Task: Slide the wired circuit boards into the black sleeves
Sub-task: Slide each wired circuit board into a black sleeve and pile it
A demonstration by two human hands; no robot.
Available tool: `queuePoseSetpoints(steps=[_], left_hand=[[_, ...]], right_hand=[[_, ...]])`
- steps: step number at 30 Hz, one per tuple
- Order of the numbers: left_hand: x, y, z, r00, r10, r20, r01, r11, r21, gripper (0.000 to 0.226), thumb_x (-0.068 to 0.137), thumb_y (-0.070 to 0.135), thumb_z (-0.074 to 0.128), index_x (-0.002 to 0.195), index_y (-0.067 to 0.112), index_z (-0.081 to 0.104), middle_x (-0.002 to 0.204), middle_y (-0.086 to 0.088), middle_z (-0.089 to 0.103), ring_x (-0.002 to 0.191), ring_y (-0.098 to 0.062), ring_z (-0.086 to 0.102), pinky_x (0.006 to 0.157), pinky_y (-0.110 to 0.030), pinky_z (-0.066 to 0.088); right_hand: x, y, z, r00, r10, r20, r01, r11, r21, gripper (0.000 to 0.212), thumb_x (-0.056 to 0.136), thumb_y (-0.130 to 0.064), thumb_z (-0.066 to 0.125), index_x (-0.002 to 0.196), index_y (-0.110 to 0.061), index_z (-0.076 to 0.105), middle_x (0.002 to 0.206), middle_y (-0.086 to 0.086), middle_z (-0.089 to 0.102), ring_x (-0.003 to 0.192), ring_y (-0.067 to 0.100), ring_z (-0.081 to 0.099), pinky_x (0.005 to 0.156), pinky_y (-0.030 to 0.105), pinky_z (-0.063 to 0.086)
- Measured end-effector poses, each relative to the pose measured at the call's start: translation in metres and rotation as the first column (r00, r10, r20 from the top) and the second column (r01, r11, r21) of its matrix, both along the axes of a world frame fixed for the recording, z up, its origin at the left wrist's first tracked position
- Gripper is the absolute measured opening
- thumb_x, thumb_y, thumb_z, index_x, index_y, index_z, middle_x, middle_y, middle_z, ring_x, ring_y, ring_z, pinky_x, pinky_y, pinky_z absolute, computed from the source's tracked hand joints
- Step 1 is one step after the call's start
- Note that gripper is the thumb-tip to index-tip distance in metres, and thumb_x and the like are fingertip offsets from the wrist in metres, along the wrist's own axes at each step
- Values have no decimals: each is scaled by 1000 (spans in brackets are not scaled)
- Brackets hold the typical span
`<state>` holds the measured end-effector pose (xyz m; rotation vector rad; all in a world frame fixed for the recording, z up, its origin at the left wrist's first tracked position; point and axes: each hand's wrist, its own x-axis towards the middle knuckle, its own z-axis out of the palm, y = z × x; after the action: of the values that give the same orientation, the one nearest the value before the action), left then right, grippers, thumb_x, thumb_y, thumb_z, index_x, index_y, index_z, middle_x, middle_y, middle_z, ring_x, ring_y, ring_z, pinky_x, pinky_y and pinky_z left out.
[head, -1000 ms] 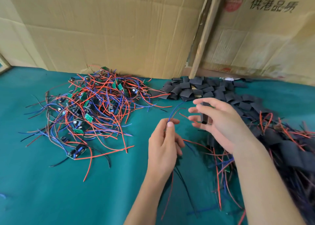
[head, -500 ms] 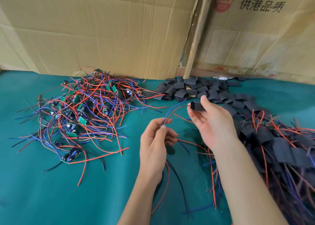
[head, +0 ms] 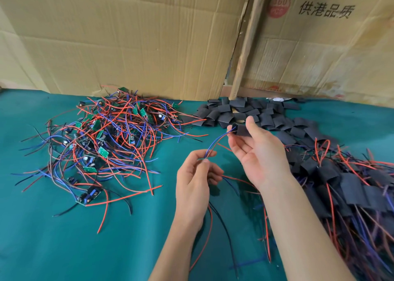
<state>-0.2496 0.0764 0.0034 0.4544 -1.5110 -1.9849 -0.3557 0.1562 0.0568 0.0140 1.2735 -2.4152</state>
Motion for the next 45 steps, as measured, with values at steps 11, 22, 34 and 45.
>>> queuePoseSetpoints(steps=[11, 22, 34, 45], left_hand=[[-1, 1, -5, 1000, -7, 28, 9, 998, -67, 20, 94, 18, 47, 104, 20, 64, 69, -5, 69, 57, -15, 56, 55, -20, 44], [0, -2, -11, 997, 23, 70, -15, 993, -118, 37, 87, 24, 43, 121, 36, 49, 71, -6, 71, 58, -16, 57, 58, -29, 43], [1, -3, -8, 996, 15, 87, -8, 997, -83, 42, 81, 21, 45, 120, 34, 51, 74, -5, 72, 63, -17, 61, 63, -28, 47], [-1, 0, -11, 991, 25, 131, 8, 968, -250, 16, 88, 2, 70, 94, 18, 68, 87, 0, 75, 76, -16, 76, 74, -28, 58]], right_hand=[[12, -1, 1, 958, 257, -130, -213, 936, 281, 40, 91, -23, 75, 119, -14, 49, 106, 12, 79, 80, 22, 71, 70, 31, 50], [20, -14, -18, 910, 415, -13, -401, 885, 236, 61, 65, -27, 85, 110, 11, 68, 74, 12, 53, 57, 24, 41, 40, 28, 34], [21, -16, -23, 922, 384, -52, -369, 911, 182, 27, 70, -16, 81, 96, -12, 75, 97, 7, 75, 56, 20, 59, 39, 25, 38], [0, 5, 2, 982, 43, -184, -38, 999, 32, 15, 90, 6, 65, 100, -5, 69, 92, 5, 78, 86, 10, 74, 71, 21, 57]])
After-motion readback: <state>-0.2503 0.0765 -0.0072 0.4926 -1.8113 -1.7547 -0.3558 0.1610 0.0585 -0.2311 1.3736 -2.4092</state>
